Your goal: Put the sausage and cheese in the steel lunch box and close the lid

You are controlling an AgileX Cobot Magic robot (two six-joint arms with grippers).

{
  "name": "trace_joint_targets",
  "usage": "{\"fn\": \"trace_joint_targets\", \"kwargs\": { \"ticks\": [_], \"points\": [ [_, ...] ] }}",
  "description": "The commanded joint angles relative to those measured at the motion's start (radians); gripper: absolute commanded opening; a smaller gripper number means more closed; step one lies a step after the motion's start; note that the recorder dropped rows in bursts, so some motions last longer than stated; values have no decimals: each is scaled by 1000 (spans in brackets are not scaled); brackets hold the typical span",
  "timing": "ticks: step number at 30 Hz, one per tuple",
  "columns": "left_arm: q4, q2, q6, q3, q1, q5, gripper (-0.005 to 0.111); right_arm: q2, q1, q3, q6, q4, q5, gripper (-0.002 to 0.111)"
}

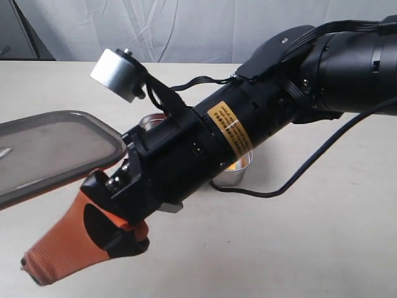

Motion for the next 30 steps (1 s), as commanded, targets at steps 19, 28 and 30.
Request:
{"fn": "trace_joint_targets", "kwargs": {
  "ticks": [19,28,30],
  "points": [
    [-275,5,208,37,-2,-65,0,112,-150,-4,123,193,-4,104],
    [-275,5,261,67,-2,-72,0,80,-91,-4,123,259,-4,104],
    [-275,5,261,67,-2,-72,0,72,-80,-4,123,255,-4,104]
  ]
}}
